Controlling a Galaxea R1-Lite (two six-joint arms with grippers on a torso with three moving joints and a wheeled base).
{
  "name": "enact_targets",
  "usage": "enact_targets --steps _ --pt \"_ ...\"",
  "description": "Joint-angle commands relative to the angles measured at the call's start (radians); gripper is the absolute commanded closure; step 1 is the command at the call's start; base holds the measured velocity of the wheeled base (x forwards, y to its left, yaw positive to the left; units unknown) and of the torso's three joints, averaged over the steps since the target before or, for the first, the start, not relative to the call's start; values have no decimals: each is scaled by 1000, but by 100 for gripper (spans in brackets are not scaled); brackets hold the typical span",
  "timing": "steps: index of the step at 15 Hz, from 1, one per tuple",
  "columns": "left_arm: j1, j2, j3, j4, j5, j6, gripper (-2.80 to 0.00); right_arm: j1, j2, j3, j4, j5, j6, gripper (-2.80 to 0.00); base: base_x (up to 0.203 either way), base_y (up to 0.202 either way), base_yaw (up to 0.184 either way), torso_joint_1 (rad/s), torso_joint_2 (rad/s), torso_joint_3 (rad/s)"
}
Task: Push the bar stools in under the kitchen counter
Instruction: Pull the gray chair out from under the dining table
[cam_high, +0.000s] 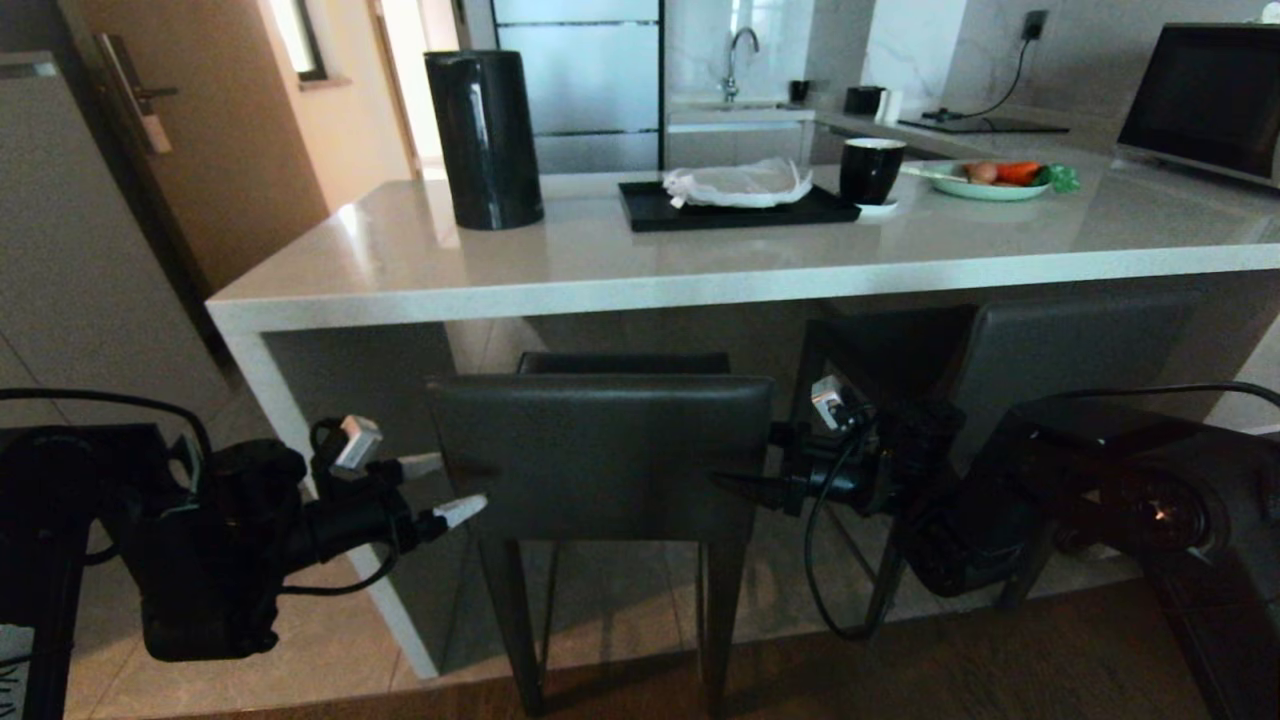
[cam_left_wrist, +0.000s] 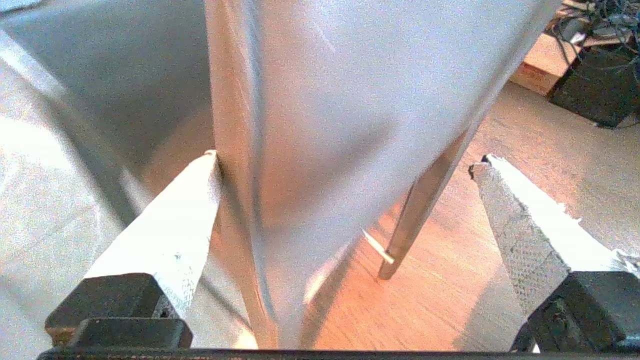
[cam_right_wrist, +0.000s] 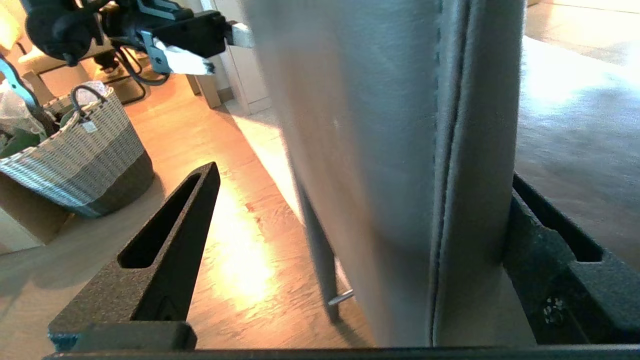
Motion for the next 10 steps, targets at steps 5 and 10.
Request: enact_targets --steps 5,10 --pt "-3 -3 -1 -9 -5 1 -280 3 1 1 -9 7 1 -280 -195 0 1 3 1 2" --pt "-12 -2 -4 -9 35 0 -280 1 1 2 -11 7 -1 -280 -97 0 -1 1 3 3"
